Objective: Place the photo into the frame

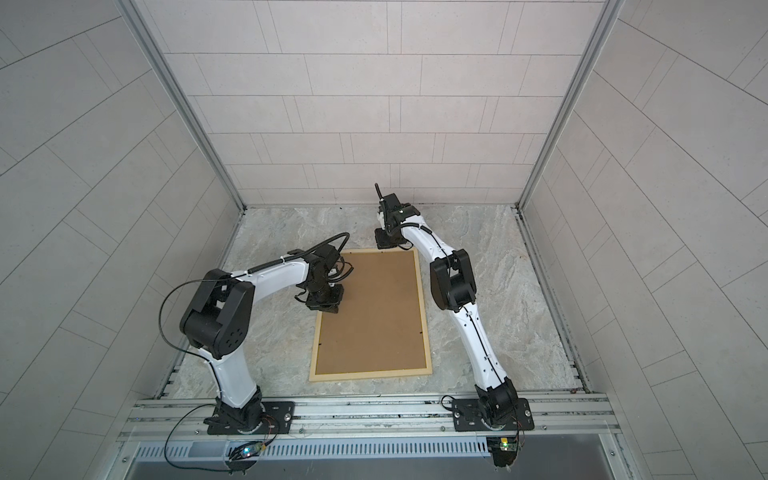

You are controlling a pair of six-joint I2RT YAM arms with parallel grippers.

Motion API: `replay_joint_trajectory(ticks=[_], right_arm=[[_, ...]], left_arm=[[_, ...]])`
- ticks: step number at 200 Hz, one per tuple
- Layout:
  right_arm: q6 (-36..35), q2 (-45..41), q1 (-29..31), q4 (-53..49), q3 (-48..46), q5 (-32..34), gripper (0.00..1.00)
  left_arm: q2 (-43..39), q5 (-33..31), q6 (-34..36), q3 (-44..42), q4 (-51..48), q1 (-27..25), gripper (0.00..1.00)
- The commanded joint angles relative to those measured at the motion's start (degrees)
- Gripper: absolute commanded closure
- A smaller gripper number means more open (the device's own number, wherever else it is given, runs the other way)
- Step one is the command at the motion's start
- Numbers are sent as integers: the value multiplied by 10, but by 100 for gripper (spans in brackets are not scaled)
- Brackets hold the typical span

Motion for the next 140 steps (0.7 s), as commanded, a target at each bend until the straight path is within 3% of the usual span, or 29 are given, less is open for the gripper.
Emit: replay_joint_trajectory(ticks=[1, 140], right_arm=[[-7, 12, 0, -8, -1, -2, 100], [4, 13, 3, -3, -44, -1, 100]], left_arm=[[17, -6, 4, 3, -2, 3, 98], [12, -6, 3, 0, -1, 3, 98]])
